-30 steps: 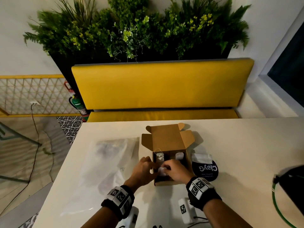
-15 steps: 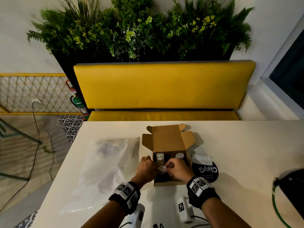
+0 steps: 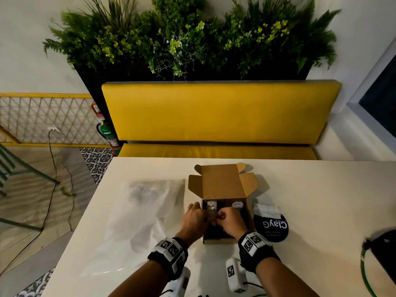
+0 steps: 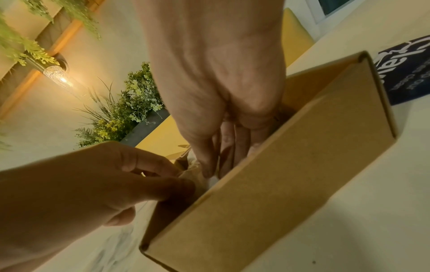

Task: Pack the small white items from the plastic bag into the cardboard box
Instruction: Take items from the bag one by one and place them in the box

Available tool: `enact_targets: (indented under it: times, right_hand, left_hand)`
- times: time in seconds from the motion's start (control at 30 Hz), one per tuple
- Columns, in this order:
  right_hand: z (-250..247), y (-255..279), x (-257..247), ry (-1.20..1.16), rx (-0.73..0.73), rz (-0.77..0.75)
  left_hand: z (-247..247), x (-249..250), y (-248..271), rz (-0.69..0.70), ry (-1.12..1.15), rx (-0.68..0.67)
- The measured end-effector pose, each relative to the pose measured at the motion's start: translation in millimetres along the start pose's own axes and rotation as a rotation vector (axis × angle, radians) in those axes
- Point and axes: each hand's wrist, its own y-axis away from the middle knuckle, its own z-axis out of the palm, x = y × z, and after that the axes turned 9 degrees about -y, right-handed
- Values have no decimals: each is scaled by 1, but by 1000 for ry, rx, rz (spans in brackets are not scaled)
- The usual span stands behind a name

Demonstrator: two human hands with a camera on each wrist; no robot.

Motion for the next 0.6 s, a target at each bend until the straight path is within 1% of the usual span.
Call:
enact_targets:
  times: [0.13,0.27,0.4,0.6]
  right_hand:
    - [0,-1,2,0,41,12]
    - [0,-1,1,-10,51,41]
    - [-1,1,2,-18,59,54]
    - [-3,5,3,-69,64,52]
  left_hand:
    - [1,3,-3,-33,30,26]
    - [2,4,-4,-42,40,51]
    - [3,2,-3,-31,47,85]
    - [4,-2,1,-18,88,90]
